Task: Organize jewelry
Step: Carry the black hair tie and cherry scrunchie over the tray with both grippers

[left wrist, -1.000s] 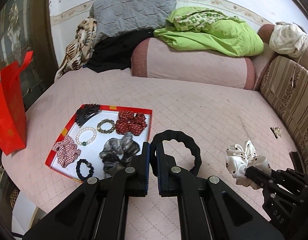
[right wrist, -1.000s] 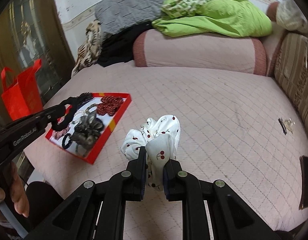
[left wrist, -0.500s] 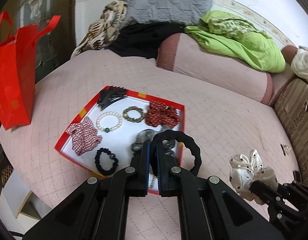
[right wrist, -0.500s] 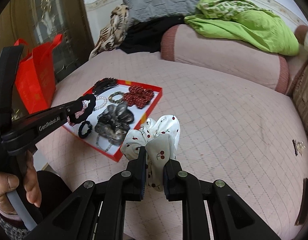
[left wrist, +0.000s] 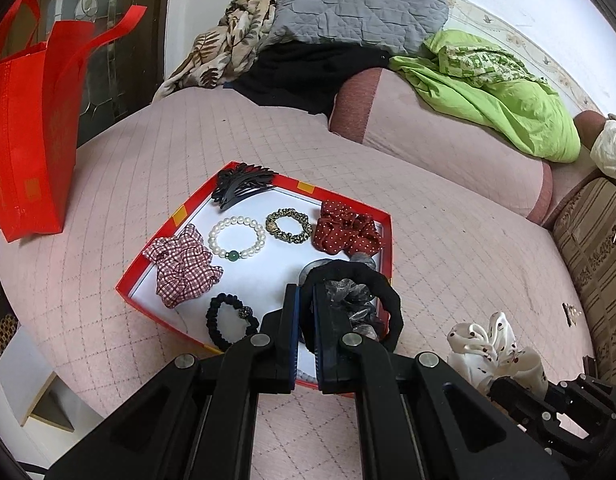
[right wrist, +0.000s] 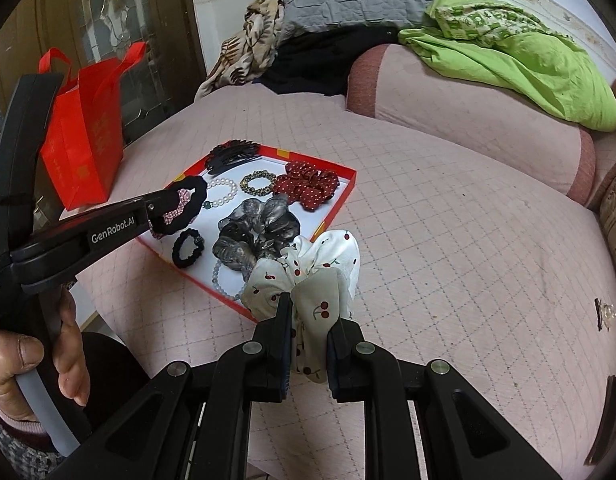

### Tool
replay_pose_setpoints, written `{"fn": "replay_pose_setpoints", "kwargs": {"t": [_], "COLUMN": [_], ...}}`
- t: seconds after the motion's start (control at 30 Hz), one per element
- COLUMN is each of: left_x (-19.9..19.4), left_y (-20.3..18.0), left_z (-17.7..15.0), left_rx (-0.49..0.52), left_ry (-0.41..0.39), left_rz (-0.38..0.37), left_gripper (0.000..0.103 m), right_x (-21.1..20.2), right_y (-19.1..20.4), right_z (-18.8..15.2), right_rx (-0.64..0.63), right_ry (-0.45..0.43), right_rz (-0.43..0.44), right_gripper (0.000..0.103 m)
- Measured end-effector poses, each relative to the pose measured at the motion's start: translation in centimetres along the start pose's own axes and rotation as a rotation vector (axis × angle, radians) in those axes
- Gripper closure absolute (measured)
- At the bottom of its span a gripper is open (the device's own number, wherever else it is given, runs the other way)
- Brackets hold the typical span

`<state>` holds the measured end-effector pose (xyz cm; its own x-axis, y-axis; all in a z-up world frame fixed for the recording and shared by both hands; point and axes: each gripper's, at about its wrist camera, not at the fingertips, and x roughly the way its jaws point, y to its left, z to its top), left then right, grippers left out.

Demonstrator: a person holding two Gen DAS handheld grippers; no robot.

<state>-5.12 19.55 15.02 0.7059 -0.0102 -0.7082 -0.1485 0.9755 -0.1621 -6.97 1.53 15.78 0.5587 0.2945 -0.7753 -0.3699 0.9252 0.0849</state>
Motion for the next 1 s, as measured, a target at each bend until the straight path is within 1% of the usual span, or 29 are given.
{"fn": "replay_pose_setpoints", "kwargs": {"t": [0.13, 0.6, 0.7, 0.73, 0.87, 1.0], "left_x": [0.0, 2.7, 3.3, 3.5, 4.6, 6.7], "left_y": [0.1, 1.3, 2.7, 3.6, 6.6, 9.4], "left_z": [0.0, 0.1, 1.3, 2.1, 5.0, 7.7], "left_rx": [0.001, -0.014, -0.039, -0.056, -0.105, -0.16], "left_ry": [0.002, 0.047, 0.042, 0.036, 0.027, 0.035], "left_rz": [0.002, 0.02, 0.015, 0.014, 0.016, 0.026], "left_gripper": [0.097, 0.097, 0.097, 0.097, 0.097, 0.097], "right_x": [0.4, 2.5, 3.2, 3.4, 4.7, 6.7], "right_y": [-0.1, 0.0, 0.2, 0.2, 1.0, 2.5], "right_z": [-0.1, 0.1, 0.7, 0.9, 2.6, 4.4], "right_rx": [0.004, 0.006, -0.001, -0.002, -0.006, -0.025], "right_ry": [0.007, 0.045, 0.051, 0.051, 0.048, 0.041], "right_rz": [0.004, 0.025, 0.032, 0.037, 0.076, 0.118], "right_gripper": [0.087, 0.088, 0.088, 0.088, 0.088, 0.088]}}
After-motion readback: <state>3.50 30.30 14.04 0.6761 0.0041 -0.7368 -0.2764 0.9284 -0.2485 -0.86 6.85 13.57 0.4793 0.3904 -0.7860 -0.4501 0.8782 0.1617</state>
